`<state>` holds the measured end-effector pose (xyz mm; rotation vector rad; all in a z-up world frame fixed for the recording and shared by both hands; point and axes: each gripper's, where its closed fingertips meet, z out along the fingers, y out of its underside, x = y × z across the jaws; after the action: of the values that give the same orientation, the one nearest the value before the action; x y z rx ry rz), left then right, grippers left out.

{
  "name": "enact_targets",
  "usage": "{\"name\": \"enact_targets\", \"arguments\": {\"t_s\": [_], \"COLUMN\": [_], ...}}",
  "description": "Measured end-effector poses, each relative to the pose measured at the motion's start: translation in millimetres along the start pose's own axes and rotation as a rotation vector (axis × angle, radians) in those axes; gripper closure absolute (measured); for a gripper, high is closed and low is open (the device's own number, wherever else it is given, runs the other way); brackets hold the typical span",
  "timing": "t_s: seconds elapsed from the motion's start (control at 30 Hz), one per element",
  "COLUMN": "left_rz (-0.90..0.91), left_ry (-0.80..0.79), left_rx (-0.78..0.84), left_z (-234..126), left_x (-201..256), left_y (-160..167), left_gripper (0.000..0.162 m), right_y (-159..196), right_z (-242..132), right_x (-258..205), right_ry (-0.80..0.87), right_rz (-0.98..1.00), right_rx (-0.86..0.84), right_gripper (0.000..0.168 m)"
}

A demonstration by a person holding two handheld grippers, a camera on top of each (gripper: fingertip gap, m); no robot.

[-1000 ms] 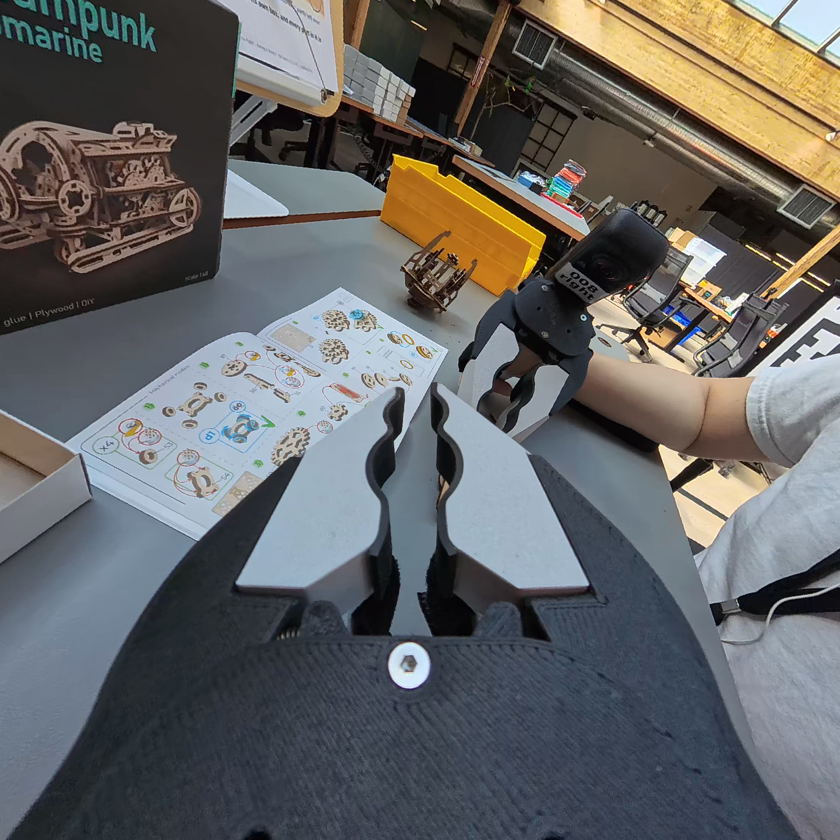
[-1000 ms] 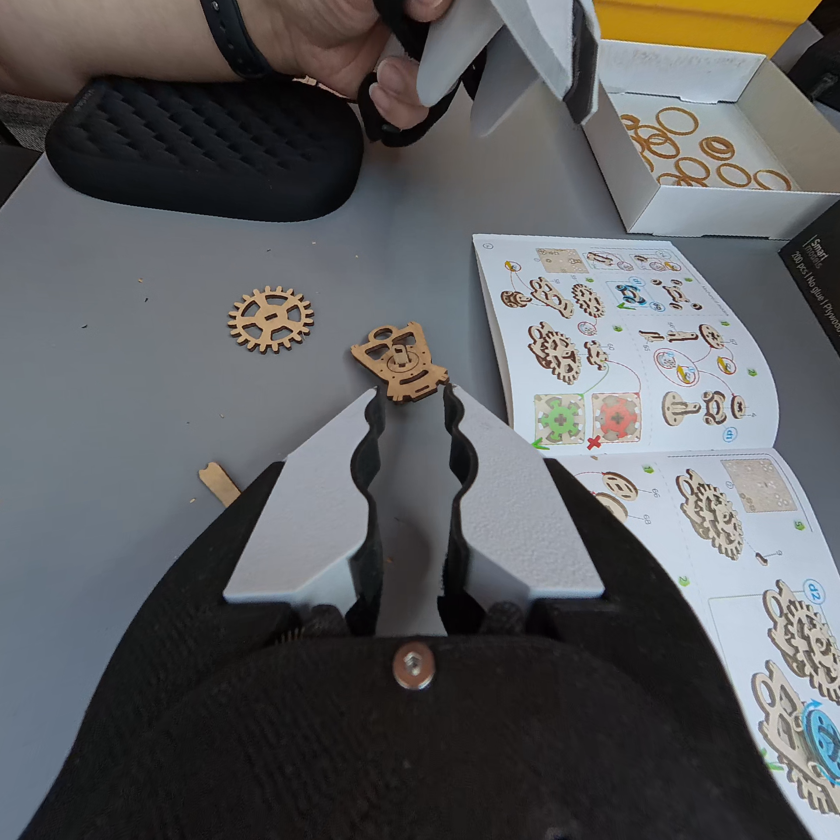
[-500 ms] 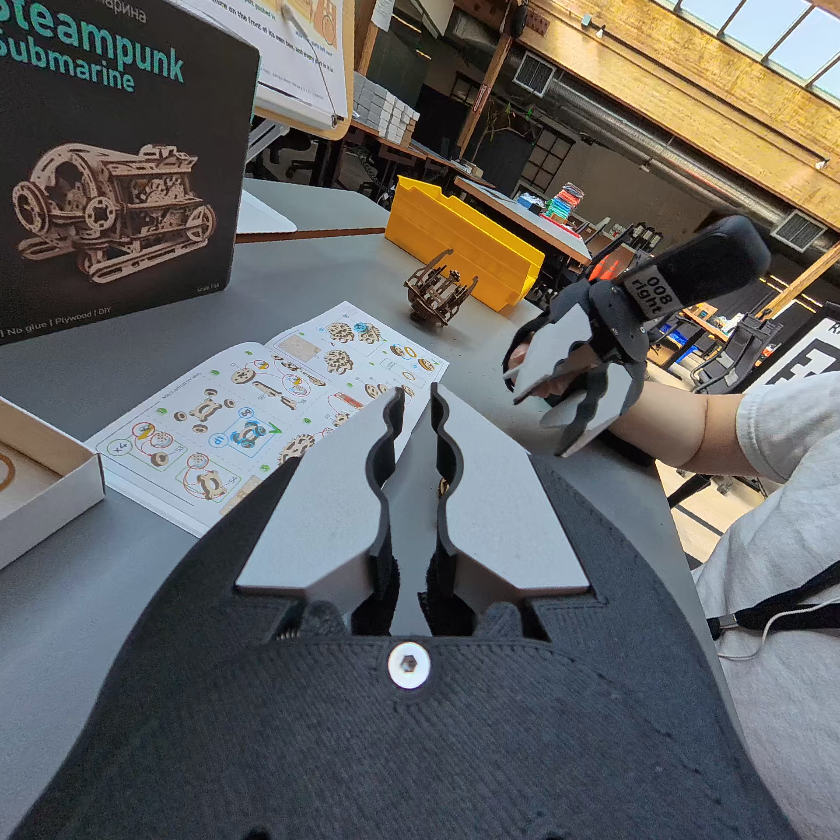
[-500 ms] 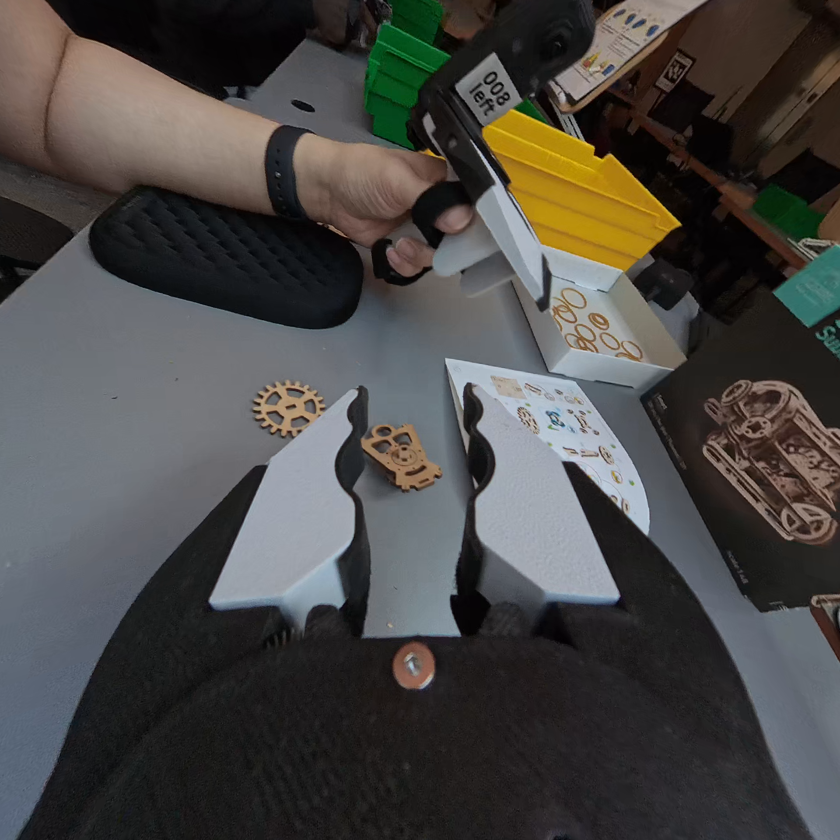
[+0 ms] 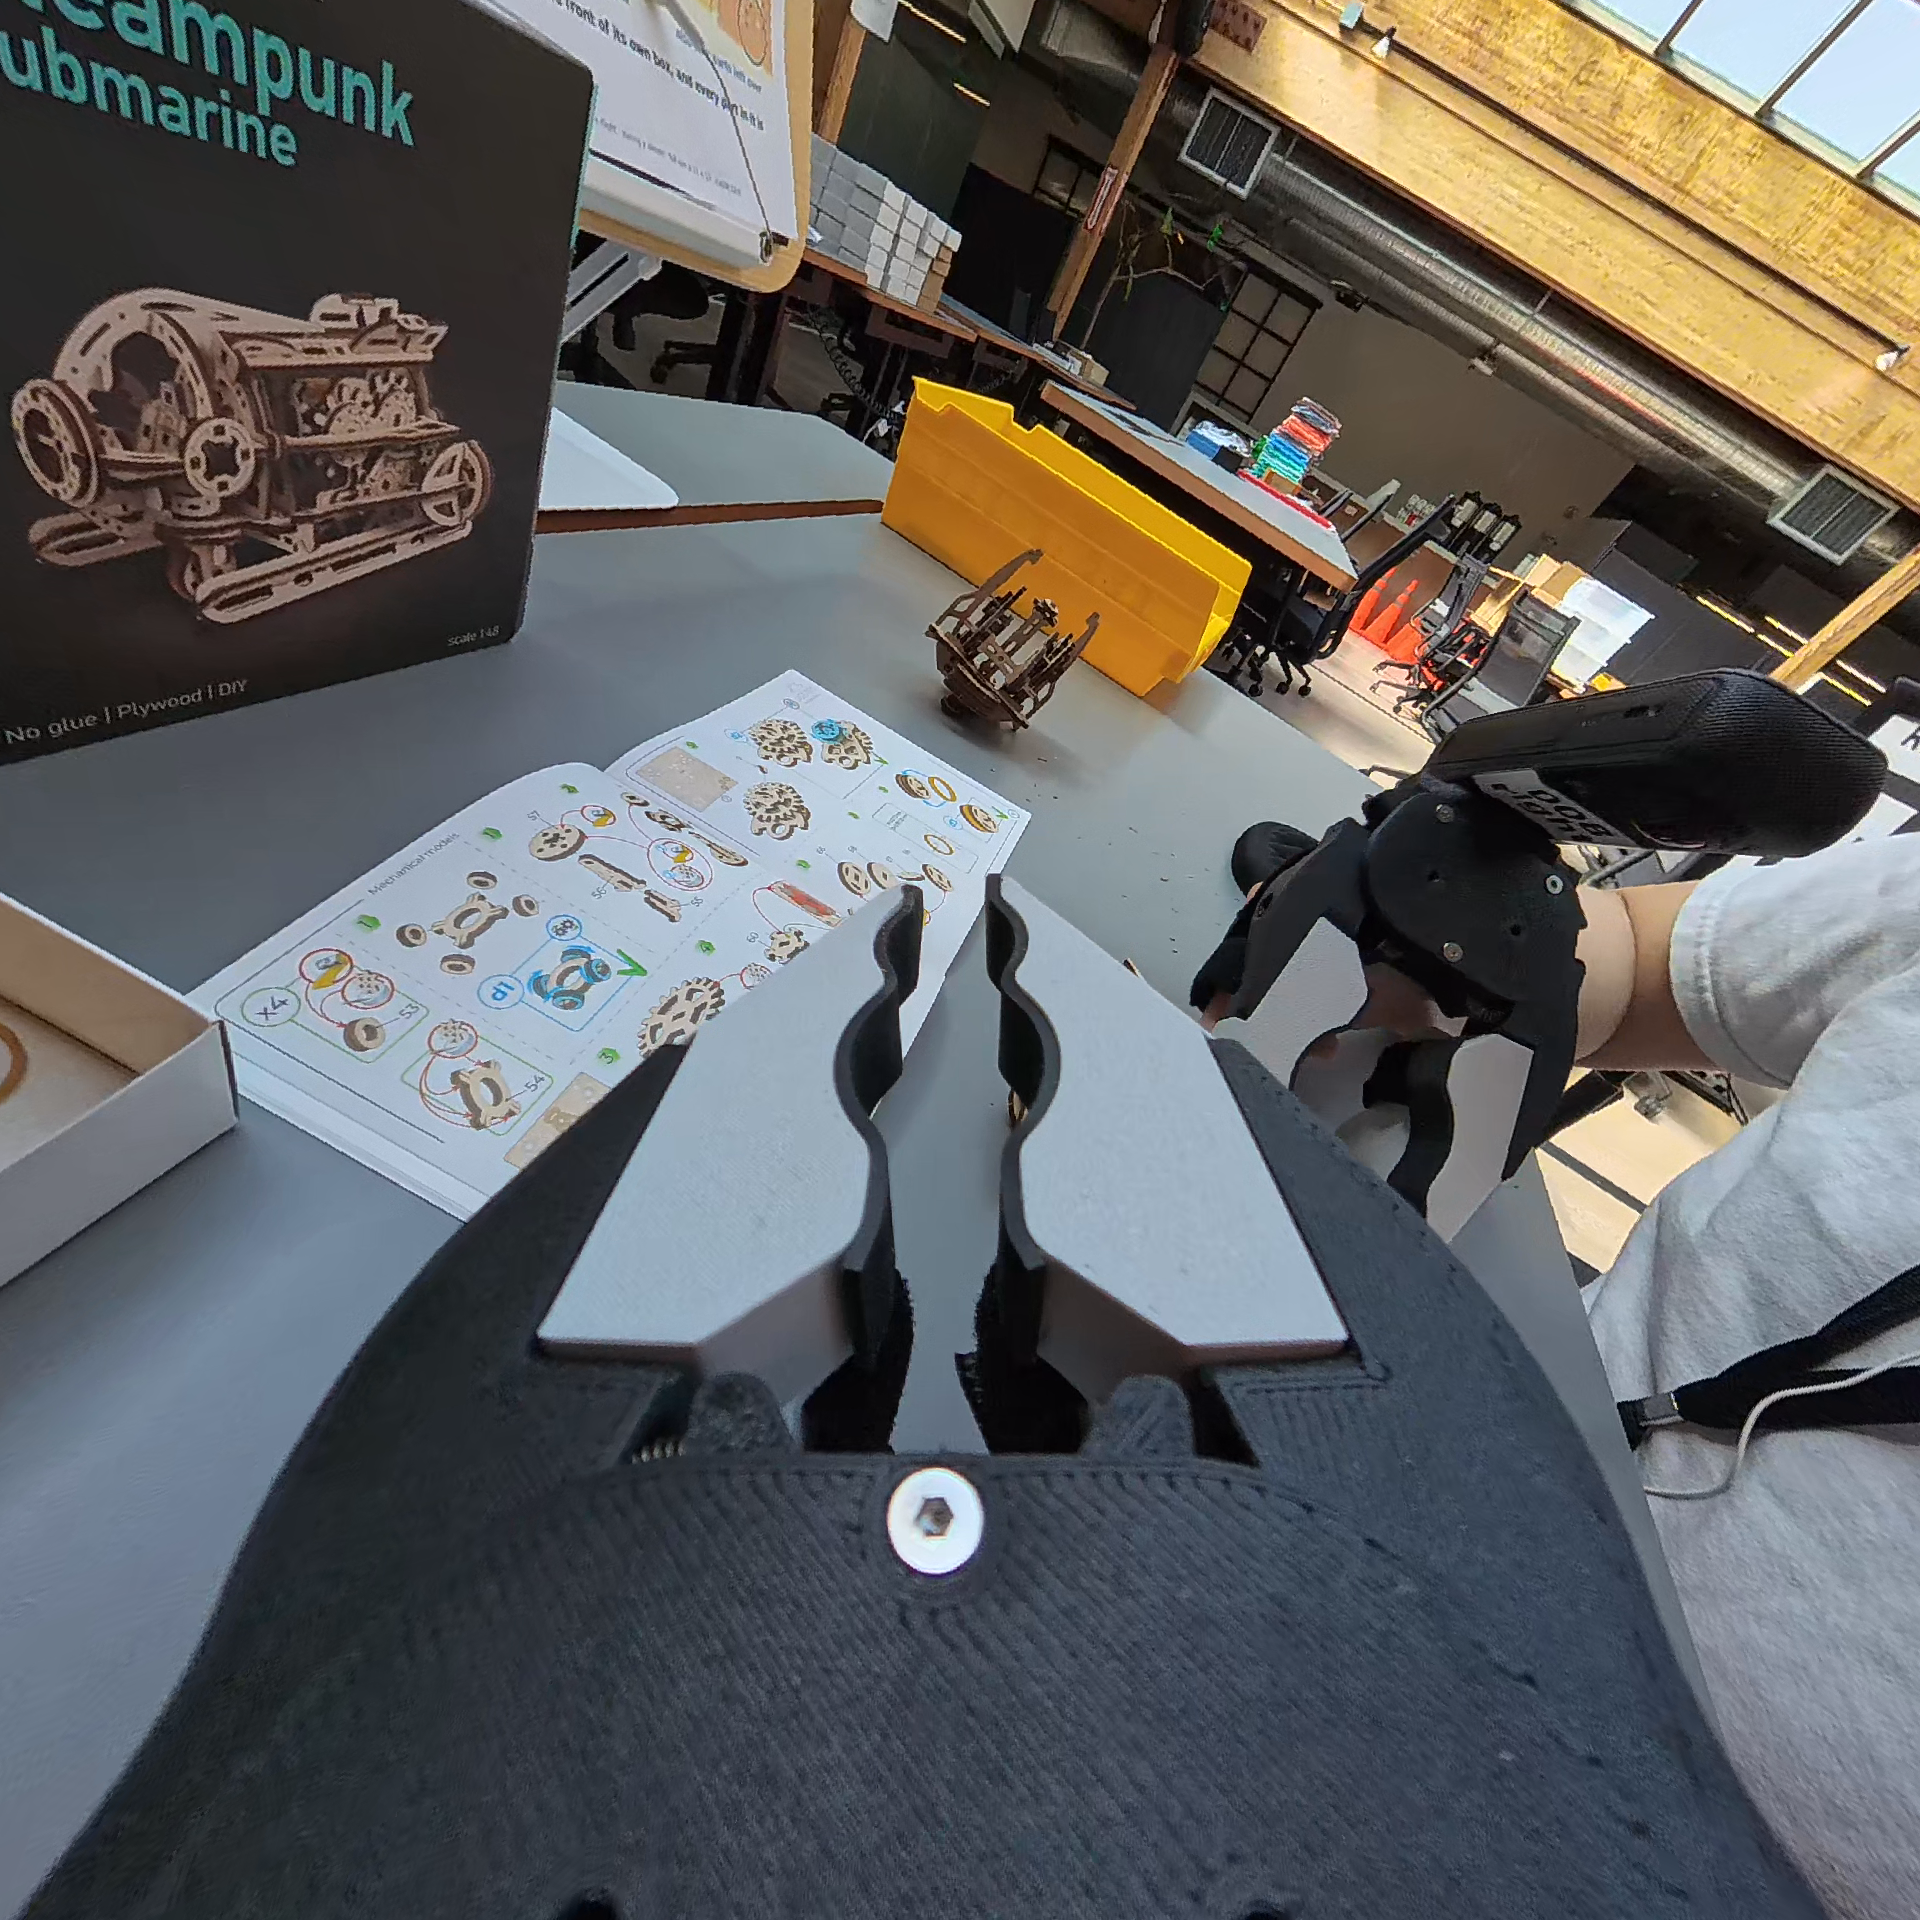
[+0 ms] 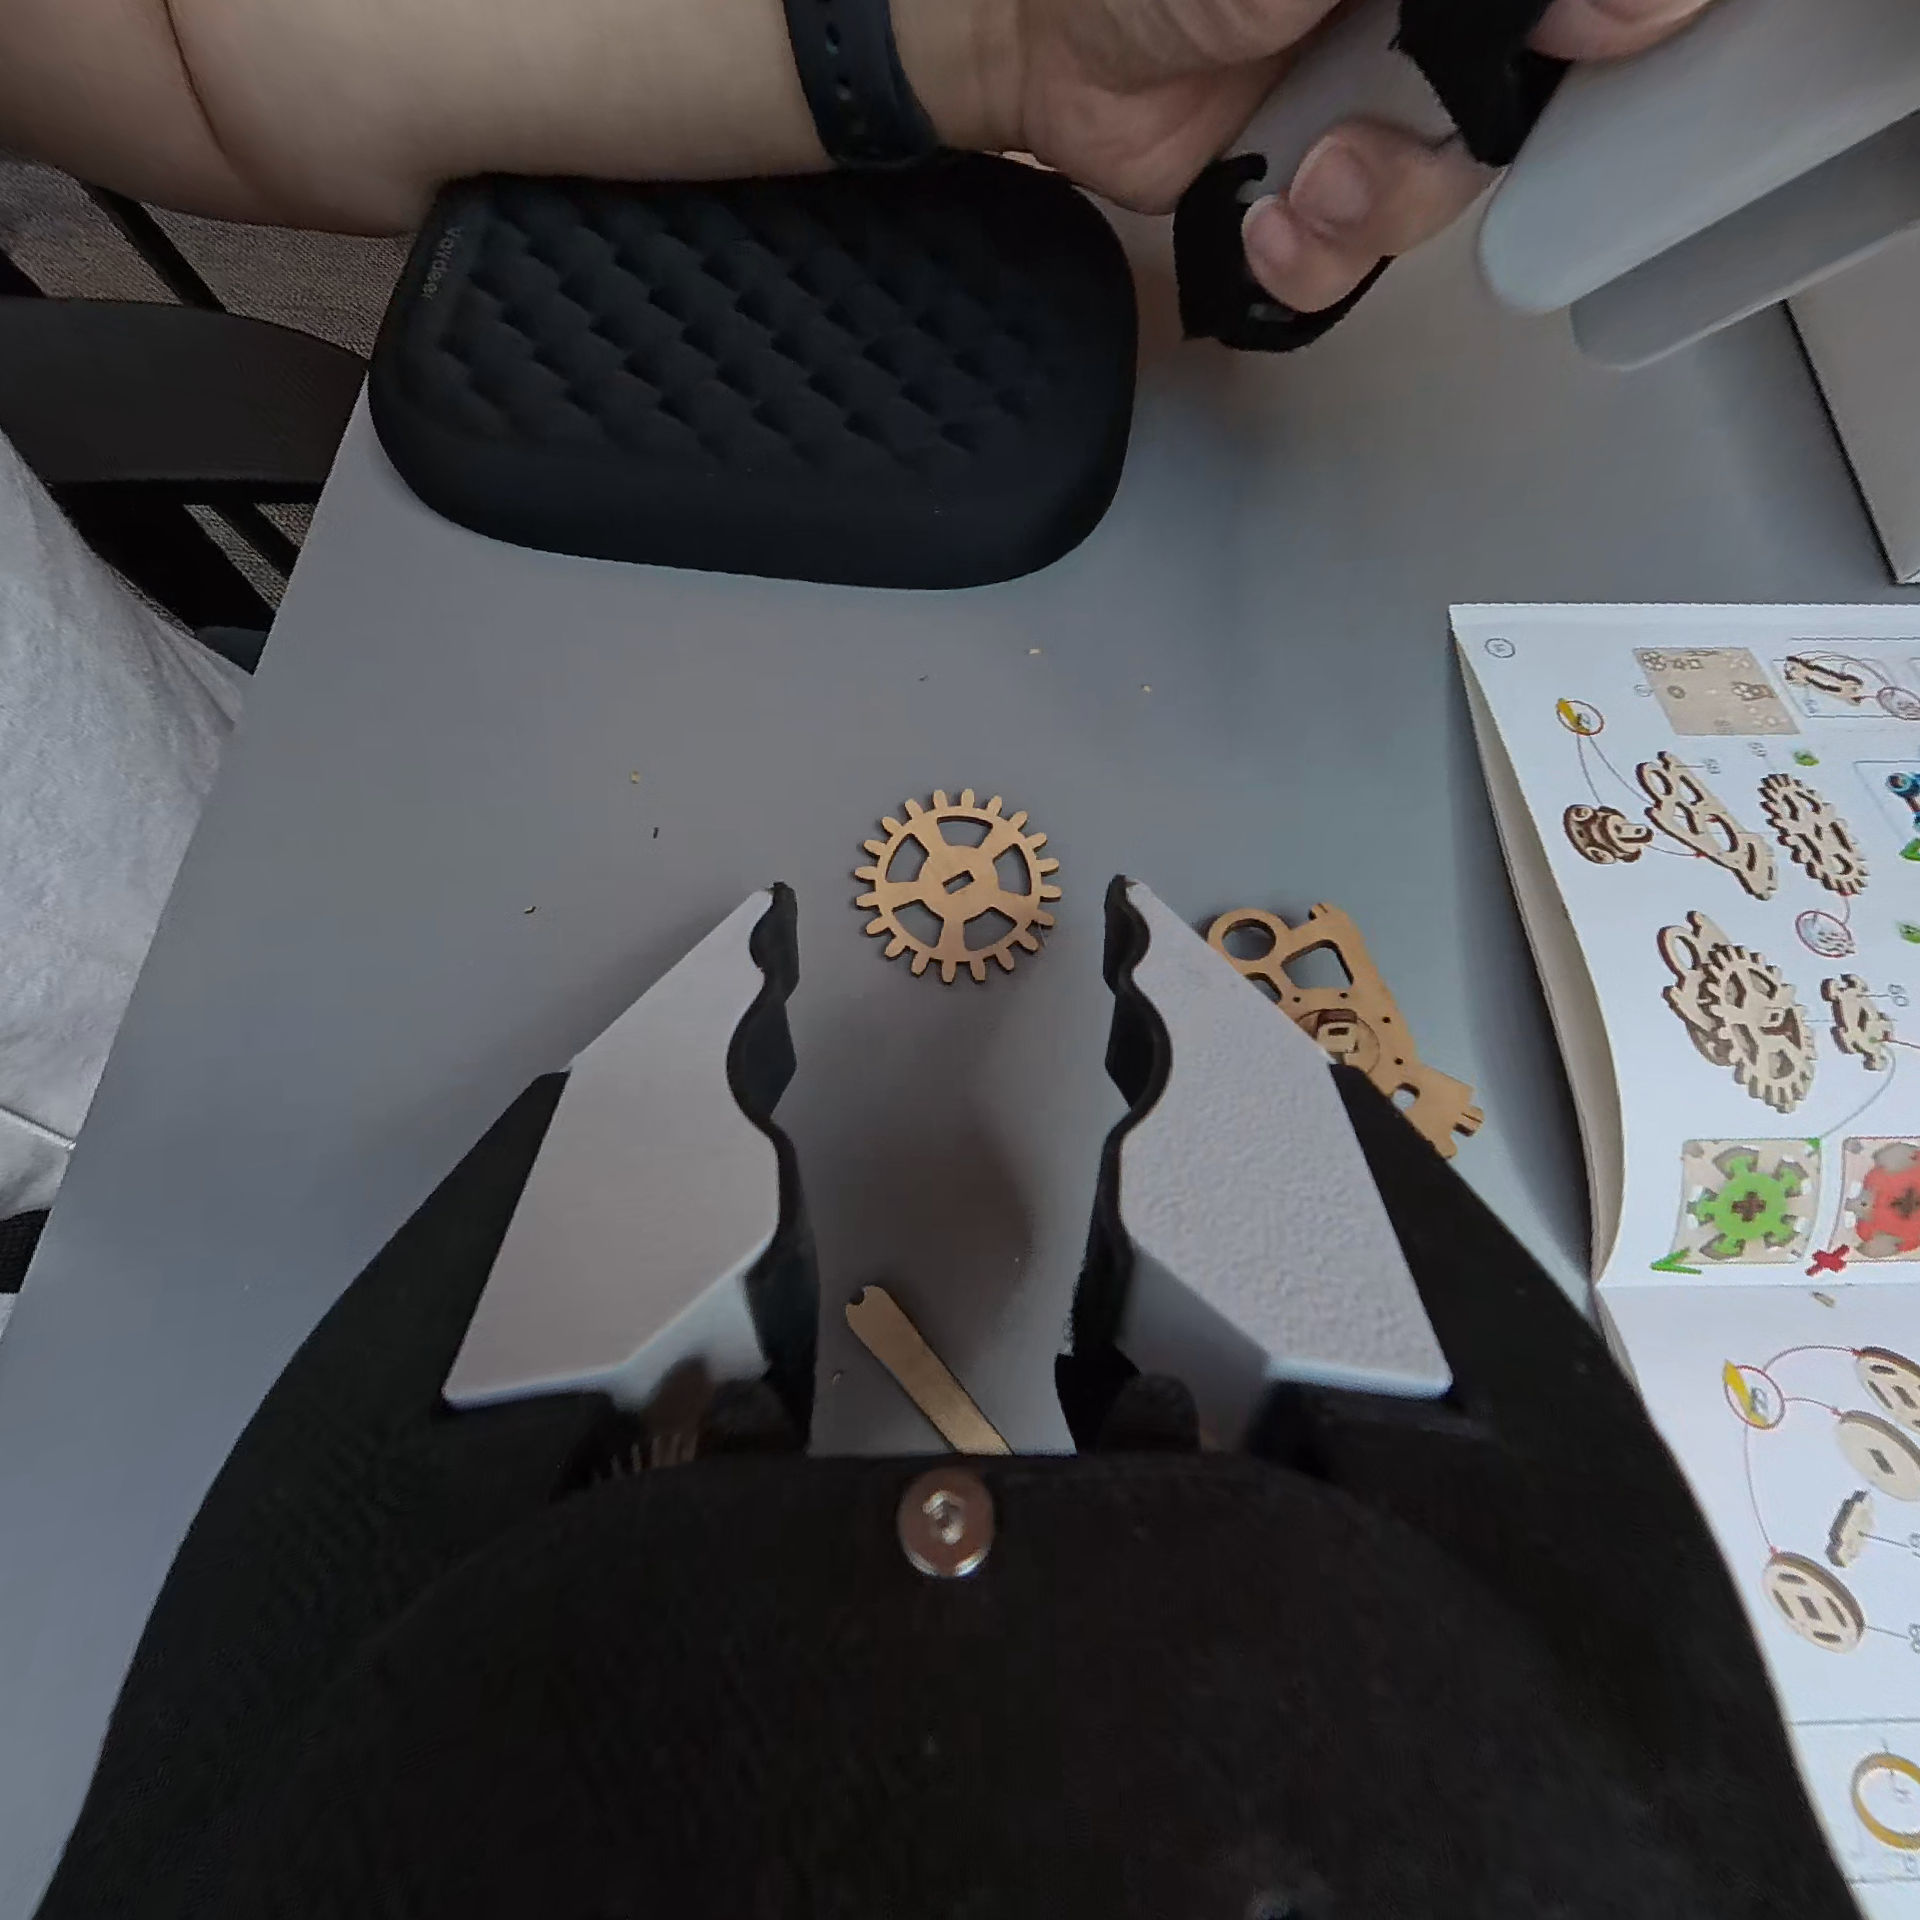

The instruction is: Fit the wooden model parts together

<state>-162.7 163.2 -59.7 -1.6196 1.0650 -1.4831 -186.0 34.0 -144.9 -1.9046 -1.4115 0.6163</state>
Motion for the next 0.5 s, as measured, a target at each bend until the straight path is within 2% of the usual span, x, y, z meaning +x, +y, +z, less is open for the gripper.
{"name": "enact_targets", "arguments": {"t_s": [0.23, 0.37, 0.43, 0.5], "left_rz": [0.000, -0.002, -0.005, -0.007], "left_ry": [0.000, -0.002, 0.000, 0.001], "left_rx": [-0.005, 0.000, -0.001, -0.004], "left_z": [0.5, -0.4, -0.3, 0.1], "left_x": [0.0, -0.5, -0.7, -0.9], "left_y": [1.1, 0.0, 0.3, 1.2], "left_gripper": [0.153, 0.153, 0.153, 0.152], "right_y": [13.9, 11.9, 11.8, 12.0], "right_z": [10.0, 11.9, 11.5, 10.9], "right_x": [0.3, -0.3, 1.8, 2.3], "right_ry": [0.014, 0.000, 0.003, -0.001], "right_rz": [0.005, 0.031, 0.040, 0.039], "right_rx": [-0.078, -0.054, -0.047, -0.044], "right_gripper": [0.109, 0.114, 0.125, 0.129]}}
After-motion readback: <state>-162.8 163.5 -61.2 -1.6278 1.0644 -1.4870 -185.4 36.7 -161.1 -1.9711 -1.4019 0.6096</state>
